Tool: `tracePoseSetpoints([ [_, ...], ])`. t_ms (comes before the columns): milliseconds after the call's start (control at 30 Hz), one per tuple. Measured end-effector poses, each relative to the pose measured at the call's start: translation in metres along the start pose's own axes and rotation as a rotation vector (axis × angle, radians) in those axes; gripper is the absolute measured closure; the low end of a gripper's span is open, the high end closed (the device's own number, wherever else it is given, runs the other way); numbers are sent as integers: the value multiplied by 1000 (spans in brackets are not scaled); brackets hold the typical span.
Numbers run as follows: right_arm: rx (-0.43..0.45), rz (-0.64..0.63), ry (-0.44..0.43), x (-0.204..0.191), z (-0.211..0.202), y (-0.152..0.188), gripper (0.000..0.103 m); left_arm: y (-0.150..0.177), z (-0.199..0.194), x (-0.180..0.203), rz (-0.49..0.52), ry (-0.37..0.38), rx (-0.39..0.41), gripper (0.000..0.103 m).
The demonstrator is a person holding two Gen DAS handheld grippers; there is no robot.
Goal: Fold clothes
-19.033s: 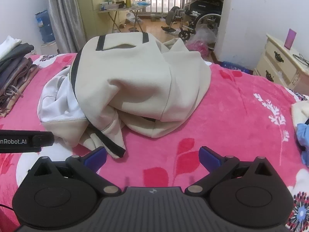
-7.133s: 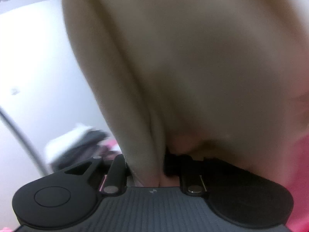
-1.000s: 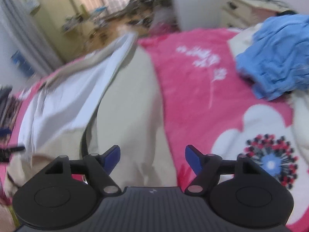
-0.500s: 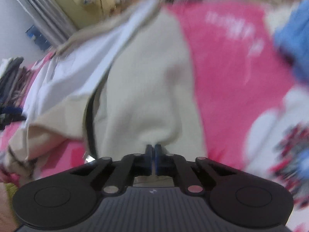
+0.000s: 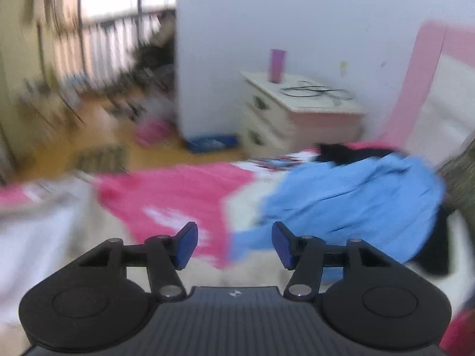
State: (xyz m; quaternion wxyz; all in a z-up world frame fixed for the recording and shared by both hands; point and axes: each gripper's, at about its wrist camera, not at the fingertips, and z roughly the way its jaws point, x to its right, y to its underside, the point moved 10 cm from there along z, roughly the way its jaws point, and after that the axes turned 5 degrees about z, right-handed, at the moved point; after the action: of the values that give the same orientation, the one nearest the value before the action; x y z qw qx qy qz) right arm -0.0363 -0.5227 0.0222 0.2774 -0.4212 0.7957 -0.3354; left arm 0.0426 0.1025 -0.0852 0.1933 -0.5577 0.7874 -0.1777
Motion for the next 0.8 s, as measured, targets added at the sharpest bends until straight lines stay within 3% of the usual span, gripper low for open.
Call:
tracePoseSetpoints([
  [67, -81, 13, -168, -33, 1, 25, 44, 2, 6, -5, -9, -9, 1, 46],
  [133, -268, 11, -385, -84, 9, 71, 44, 5, 12, -14, -39, -23, 2, 46],
  [233, -515, 28, -592, -148, 23, 134, 44, 16, 19, -35, -123, -41, -12, 46],
  [300, -650, 50, -640, -179, 37, 169, 45, 26, 22, -48, -176, -60, -24, 46],
  [367, -753, 42, -633, -200, 53, 199, 48, 35, 22, -62, -227, -79, -18, 46],
  [400, -742, 42, -633, -199, 55, 197, 57, 37, 23, -69, -252, -80, -13, 45],
  [433, -722, 44, -634, -197, 55, 192, 80, 39, 23, -75, -276, -79, -9, 45],
  [500, -682, 46, -634, -191, 55, 182, 103, 44, 24, -87, -325, -77, -1, 45],
  [633, -601, 52, -635, -181, 55, 161, 103, 42, 30, -97, -335, -48, 17, 41],
  [700, -521, 84, -566, -148, 52, 137, 103, 39, 39, -95, -318, -10, 17, 37],
  [800, -461, -2, -363, -102, 59, 131, 103, 33, 64, -90, -278, 12, -7, 36],
])
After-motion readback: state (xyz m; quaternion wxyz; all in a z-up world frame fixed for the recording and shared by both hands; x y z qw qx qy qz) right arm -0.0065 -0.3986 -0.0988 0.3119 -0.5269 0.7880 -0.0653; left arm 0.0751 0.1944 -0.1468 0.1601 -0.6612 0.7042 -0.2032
